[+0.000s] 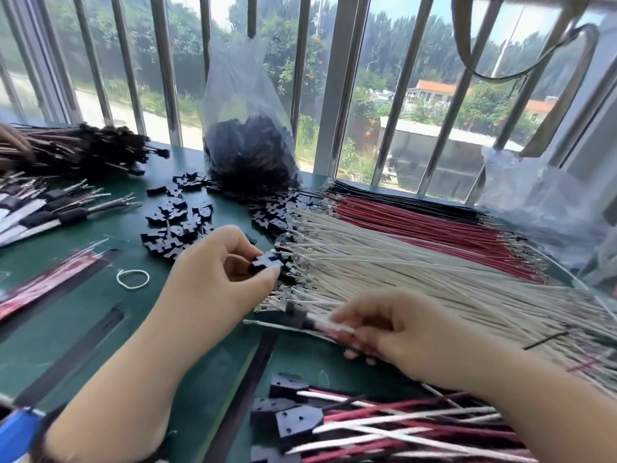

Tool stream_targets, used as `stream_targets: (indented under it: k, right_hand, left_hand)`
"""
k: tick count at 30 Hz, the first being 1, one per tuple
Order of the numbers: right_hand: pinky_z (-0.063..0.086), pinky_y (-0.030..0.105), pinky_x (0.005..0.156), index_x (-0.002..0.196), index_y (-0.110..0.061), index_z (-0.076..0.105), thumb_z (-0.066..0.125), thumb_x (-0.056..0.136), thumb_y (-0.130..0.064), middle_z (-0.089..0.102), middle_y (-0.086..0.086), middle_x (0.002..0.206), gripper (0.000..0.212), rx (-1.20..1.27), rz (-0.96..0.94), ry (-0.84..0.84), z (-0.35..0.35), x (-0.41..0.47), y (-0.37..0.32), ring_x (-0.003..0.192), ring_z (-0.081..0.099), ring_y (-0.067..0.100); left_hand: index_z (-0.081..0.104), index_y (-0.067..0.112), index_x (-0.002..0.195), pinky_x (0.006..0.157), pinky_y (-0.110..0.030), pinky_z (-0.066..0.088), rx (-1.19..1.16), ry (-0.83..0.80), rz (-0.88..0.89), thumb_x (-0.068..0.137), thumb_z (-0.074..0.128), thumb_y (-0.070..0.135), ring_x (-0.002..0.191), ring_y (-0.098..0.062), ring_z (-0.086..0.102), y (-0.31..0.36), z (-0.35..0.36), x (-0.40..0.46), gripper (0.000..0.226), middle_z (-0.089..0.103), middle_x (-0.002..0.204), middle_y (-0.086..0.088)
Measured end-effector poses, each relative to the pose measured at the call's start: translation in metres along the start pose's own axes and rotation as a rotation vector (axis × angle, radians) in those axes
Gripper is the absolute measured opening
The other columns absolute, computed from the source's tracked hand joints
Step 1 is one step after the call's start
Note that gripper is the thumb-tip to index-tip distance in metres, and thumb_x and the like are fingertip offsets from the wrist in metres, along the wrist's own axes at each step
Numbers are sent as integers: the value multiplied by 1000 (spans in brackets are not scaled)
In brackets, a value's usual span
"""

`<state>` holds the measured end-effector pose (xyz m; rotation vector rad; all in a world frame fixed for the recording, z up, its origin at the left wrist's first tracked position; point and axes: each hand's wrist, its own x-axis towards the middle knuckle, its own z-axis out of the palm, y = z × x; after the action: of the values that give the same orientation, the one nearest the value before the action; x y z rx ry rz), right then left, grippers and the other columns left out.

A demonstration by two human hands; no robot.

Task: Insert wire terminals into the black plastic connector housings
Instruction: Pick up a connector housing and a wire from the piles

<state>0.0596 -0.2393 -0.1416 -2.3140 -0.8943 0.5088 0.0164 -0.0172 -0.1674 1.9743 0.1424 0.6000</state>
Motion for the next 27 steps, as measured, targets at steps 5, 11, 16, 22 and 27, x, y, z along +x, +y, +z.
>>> stream_targets:
  k: [5, 11, 16, 22, 27]
  right_hand:
    - [49, 18, 74, 97, -39, 70, 64, 87, -29, 59, -25, 95, 15, -169, -142, 107, 7, 2, 5, 86, 59, -2]
    - [50, 29, 65, 98, -30, 64, 52, 87, -56, 62, -15, 90, 31, -731, -199, 406, 25, 16, 2, 81, 60, 10]
    - [48, 30, 66, 89, -28, 63, 54, 90, -44, 58, -17, 75, 18, -480, -229, 422, 23, 15, 13, 74, 55, 5]
    - [41, 3, 66, 78, -48, 62, 49, 69, -68, 51, -47, 86, 26, -186, -144, 579, 6, 4, 16, 74, 56, -15]
    - [43, 8, 62, 66, -31, 55, 20, 56, -82, 60, -12, 66, 63, -314, 19, 516, -9, -9, 7, 63, 53, -8]
  left_hand:
    - [56, 24, 71, 71, -28, 59, -29, 5, 28, 69, 73, 12, 74, -10, 70, -4, 0, 1, 20, 70, 81, 8]
    - [63, 30, 82, 60, -26, 53, -22, -177, 114, 67, 73, 32, 65, -22, 62, 0, -4, -3, 18, 66, 75, 0]
    - [67, 50, 91, 64, -13, 47, 80, -212, 223, 64, 61, 67, 74, -6, 60, -7, -5, -5, 33, 65, 85, 14]
    - [56, 63, 91, 76, -8, 42, 201, -252, 277, 62, 49, 72, 89, -2, 55, -12, -2, 1, 31, 55, 97, 24]
    - [53, 56, 96, 69, -5, 41, 221, -275, 309, 48, 54, 84, 86, 4, 53, -8, 2, 2, 56, 53, 99, 31]
